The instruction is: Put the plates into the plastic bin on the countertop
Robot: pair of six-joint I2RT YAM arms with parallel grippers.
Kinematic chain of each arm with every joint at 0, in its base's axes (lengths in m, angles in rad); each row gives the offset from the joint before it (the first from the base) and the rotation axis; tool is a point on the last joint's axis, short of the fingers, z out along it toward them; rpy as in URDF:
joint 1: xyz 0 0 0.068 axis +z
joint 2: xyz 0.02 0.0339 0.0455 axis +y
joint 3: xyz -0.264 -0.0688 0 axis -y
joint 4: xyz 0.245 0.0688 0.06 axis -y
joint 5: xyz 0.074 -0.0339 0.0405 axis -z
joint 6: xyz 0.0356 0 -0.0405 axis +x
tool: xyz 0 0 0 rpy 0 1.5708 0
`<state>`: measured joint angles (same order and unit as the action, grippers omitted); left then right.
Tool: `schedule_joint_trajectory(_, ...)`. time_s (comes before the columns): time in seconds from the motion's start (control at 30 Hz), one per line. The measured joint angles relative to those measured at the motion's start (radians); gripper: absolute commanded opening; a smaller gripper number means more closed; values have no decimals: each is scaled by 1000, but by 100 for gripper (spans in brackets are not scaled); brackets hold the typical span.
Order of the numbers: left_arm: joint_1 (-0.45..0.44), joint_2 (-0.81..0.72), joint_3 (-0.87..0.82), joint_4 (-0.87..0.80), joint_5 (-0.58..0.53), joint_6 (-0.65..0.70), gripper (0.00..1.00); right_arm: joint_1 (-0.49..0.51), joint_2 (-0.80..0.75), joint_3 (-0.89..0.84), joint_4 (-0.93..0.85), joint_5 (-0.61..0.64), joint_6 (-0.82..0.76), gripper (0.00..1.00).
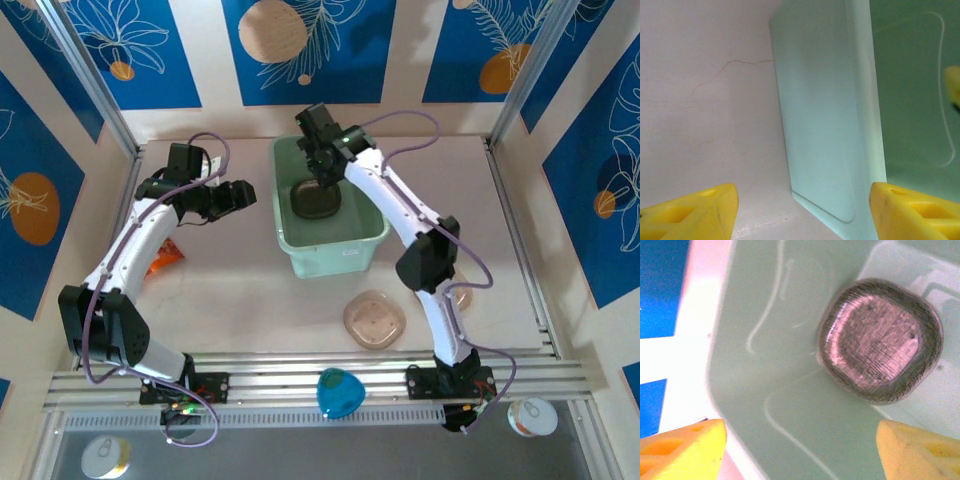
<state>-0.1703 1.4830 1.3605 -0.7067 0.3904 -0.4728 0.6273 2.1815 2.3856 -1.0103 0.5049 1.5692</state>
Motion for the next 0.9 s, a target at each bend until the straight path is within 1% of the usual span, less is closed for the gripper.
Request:
schedule_joint_trajectory(0.17,0,-4,-6,20,3,-13,70,-27,-182,-147,1,1,-85,78)
schedule_joint_trajectory(0.27,-6,-16,-23,27,2,-20,70,-52,-298,-274,8,2,-150,76)
schedule_joint_trajectory(0.4,-23,-33,-48,41,2,-35,70,-114,-464,-464,28,-7,-235,75)
schedule_joint_trajectory(0.53,-43,-41,-72,57,-2,-54,70,-209,-659,-689,69,-26,-309,73)
schedule_joint_trajectory(0.7,-81,-40,-82,77,-16,-80,70,-365,-914,-974,135,-87,-394,72)
schedule_joint_trajectory(0.8,-102,-40,-83,88,-29,-95,70,-462,-1007,-1089,136,-129,-450,71)
schedule_joint_trajectory(0.9,-122,-40,-83,95,-43,-106,70,-559,-1050,-1185,127,-177,-505,71)
